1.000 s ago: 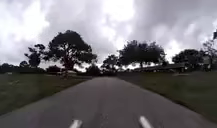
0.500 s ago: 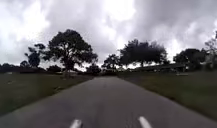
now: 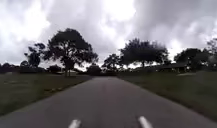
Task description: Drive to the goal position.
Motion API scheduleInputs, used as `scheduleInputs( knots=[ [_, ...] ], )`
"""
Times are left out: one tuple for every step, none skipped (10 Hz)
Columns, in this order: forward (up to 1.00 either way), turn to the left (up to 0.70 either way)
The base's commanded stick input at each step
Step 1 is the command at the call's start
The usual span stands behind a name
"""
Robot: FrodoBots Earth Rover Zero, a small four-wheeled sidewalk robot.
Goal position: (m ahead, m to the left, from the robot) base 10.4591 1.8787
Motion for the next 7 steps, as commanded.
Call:
scheduleInputs(
  knots=[
    [0.70, 0.00],
    [0.70, 0.00],
    [0.70, 0.00],
    [0.70, 0.00],
    [0.70, 0.00],
    [0.70, 0.00],
    [0.70, 0.00]
  ],
)
